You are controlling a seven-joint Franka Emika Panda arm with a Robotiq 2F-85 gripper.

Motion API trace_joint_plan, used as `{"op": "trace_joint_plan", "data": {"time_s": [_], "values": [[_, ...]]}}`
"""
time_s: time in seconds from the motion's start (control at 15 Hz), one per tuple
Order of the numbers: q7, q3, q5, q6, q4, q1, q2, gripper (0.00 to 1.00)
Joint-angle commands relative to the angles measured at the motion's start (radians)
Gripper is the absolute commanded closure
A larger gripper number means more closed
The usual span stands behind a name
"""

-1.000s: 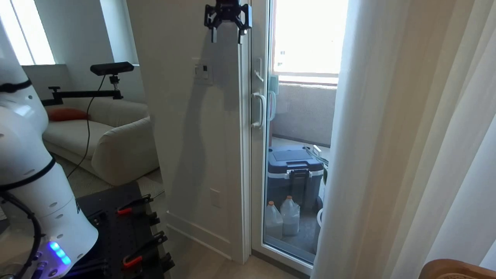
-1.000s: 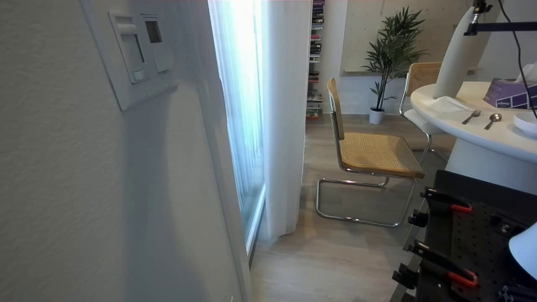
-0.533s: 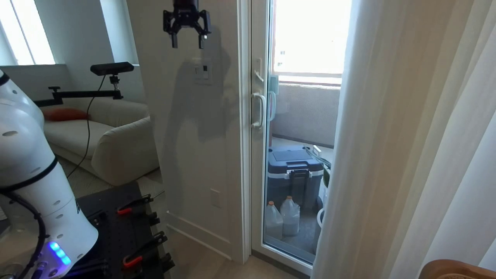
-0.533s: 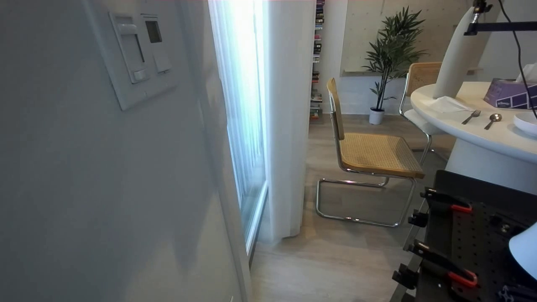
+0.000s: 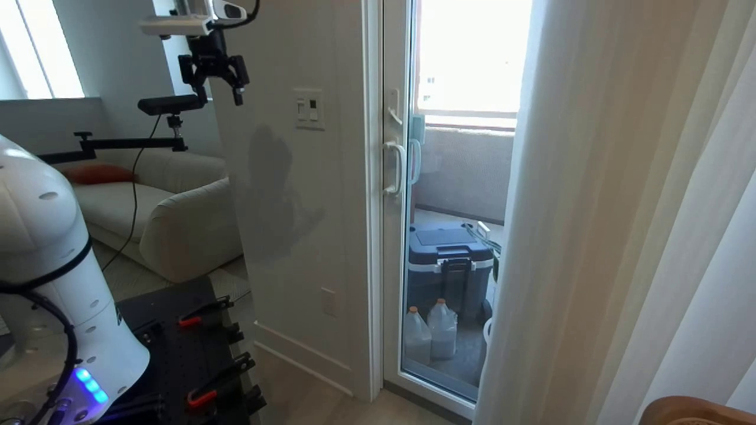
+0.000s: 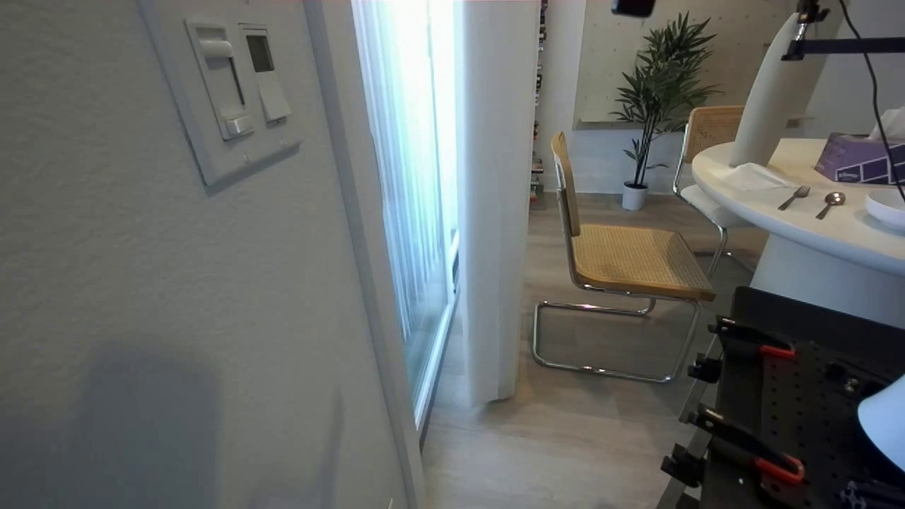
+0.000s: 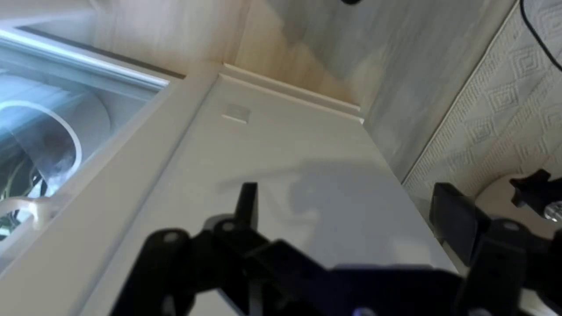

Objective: Pull the blinds to the right, switch off the light, then pull the blinds to the left

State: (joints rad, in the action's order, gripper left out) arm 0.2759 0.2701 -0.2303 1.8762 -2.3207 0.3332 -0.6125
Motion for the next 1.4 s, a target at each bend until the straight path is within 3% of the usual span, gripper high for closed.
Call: {"op": "trace_joint_plan", "data": {"time_s": [0.0,0.13,0.33,0.53,0.73,0.8,0.87,1.0,1.33], "values": [[-0.200,0.114,-0.068,0.281,-0.168,0.066,-0.087,0.00],[-0.331,0.203,-0.025,0.453,-0.202,0.065,-0.061,0.00],[-0.519,0.308,0.088,0.640,-0.225,0.003,-0.037,0.00],[-0.686,0.400,0.227,0.738,-0.238,-0.114,-0.058,0.00],[-0.794,0.476,0.324,0.756,-0.228,-0.233,-0.080,0.00],[-0.809,0.495,0.338,0.752,-0.224,-0.256,-0.079,0.05],[-0.802,0.503,0.340,0.738,-0.211,-0.264,-0.059,0.26],[-0.804,0.528,0.336,0.736,-0.195,-0.286,-0.039,0.31],[-0.776,0.530,0.325,0.728,-0.166,-0.307,-0.014,0.69]]}}
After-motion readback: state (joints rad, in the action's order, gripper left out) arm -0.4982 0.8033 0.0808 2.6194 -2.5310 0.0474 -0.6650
